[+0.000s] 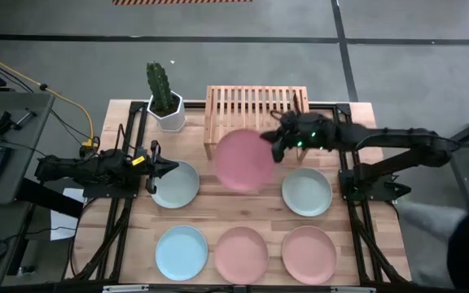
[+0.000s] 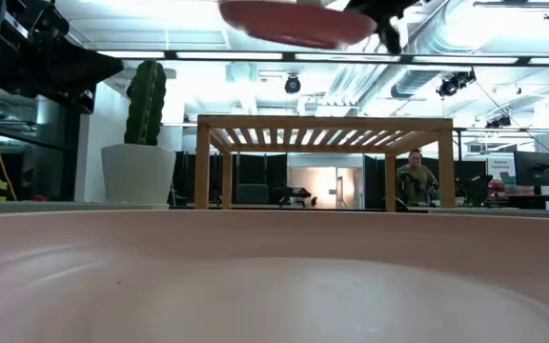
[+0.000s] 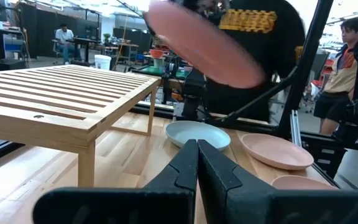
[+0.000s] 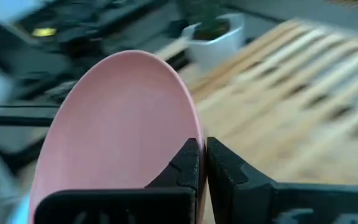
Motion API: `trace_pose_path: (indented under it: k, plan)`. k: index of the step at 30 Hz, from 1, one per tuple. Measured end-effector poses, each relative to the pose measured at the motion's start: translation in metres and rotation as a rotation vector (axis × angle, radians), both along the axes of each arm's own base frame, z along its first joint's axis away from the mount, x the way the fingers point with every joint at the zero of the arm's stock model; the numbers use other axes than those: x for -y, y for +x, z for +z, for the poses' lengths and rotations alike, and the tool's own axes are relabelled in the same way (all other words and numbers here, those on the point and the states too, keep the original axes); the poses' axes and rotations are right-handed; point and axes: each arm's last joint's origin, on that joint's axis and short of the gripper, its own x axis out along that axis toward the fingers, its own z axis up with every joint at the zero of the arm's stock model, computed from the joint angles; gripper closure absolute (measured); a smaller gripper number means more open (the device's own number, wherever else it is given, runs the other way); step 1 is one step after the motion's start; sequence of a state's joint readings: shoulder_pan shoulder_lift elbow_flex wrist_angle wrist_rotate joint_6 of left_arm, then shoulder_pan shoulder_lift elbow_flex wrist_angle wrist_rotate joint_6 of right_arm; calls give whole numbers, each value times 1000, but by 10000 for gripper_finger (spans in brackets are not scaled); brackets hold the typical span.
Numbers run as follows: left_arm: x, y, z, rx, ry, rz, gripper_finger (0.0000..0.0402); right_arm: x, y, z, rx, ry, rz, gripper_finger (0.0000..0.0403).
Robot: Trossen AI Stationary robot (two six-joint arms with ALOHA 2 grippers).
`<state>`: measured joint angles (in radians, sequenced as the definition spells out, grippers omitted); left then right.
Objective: Place and stack plates onto a shelf
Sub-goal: Put the pink plate on the shelf
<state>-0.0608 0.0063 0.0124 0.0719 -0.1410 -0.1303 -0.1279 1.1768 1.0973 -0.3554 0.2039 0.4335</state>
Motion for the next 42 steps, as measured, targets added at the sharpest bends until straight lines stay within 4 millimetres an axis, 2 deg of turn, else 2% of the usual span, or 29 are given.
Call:
trace_pose_path:
  k: [5, 11, 14, 16, 27, 42]
  plan:
    - [0, 0, 0, 0, 0, 0, 401, 19, -34, 12, -57, -45, -130, 403]
    - [0, 0, 0, 0, 0, 0, 401, 45, -86, 17, -38, -86, -424, 403]
    - [0, 0, 0, 0, 0, 0, 402, 59, -107, 12, -66, -67, -578, 402]
    - [0, 0, 0, 0, 0, 0, 401, 68, -114, 7, -74, -51, -634, 402]
    - [0, 0, 0, 0, 0, 0, 402, 110, -116, -35, -69, 82, -632, 402]
    - [0, 0, 0, 0, 0, 0, 402, 129, -109, -62, -226, 151, -662, 403]
